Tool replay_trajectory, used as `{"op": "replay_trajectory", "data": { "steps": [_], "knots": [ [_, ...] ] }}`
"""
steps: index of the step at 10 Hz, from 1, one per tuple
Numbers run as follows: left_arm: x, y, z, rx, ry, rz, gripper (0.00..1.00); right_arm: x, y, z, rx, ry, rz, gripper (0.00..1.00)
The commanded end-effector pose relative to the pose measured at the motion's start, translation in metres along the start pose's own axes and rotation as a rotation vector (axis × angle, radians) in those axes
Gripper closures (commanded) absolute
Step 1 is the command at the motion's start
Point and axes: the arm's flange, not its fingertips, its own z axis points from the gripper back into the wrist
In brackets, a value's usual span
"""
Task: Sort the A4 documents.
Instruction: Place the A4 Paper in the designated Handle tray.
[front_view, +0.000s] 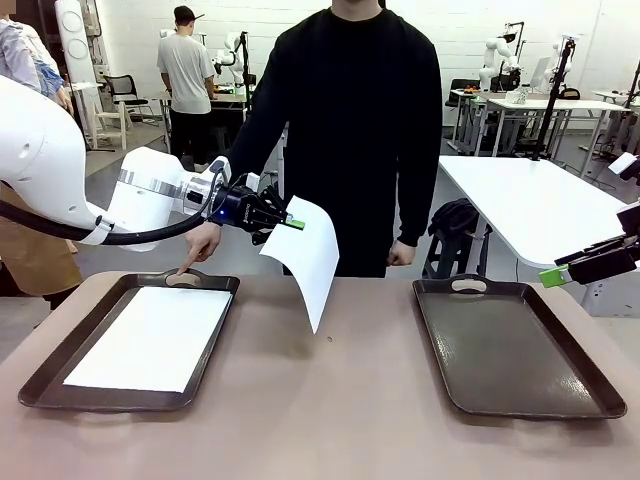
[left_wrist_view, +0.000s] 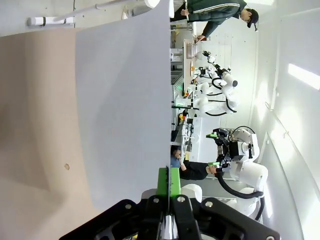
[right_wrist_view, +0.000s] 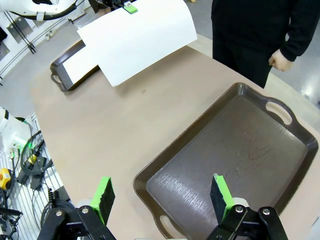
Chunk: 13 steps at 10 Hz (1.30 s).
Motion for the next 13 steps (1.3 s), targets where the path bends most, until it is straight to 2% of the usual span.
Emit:
{"op": "replay_trajectory", "data": {
  "steps": [1, 2, 3, 4, 7, 9, 11, 13],
  "knots": [
    [0.0, 0.0, 0.0, 0.0, 0.0, 0.0, 0.99, 0.001, -0.003, -0.002, 0.019, -0.021, 0.01, 0.0],
    [-0.004, -0.003, 0.001, 0.077, 0.036, -0.045, 0.99, 0.001, -0.003, -0.002, 0.019, -0.021, 0.01, 0.0],
    [-0.012, -0.006, 0.009, 0.102, 0.051, -0.063, 0.99, 0.001, -0.003, -0.002, 0.019, -0.021, 0.01, 0.0],
    [-0.026, -0.009, 0.019, 0.019, 0.088, -0.065, 0.99, 0.001, -0.003, -0.002, 0.019, -0.021, 0.01, 0.0],
    [-0.069, -0.001, 0.068, 0.1, -0.033, -0.028, 0.99, 0.001, -0.003, -0.002, 0.019, -0.021, 0.01, 0.0],
    [-0.107, 0.014, 0.106, 0.133, -0.162, 0.052, 0.99, 0.001, -0.003, -0.002, 0.019, -0.021, 0.01, 0.0],
    [-0.128, 0.03, 0.129, 0.166, -0.207, 0.084, 0.99, 0.001, -0.003, -0.002, 0.019, -0.021, 0.01, 0.0],
    [-0.131, 0.035, 0.145, 0.181, -0.205, 0.081, 0.99, 0.001, -0.003, -0.002, 0.019, -0.021, 0.01, 0.0]
  ]
}}
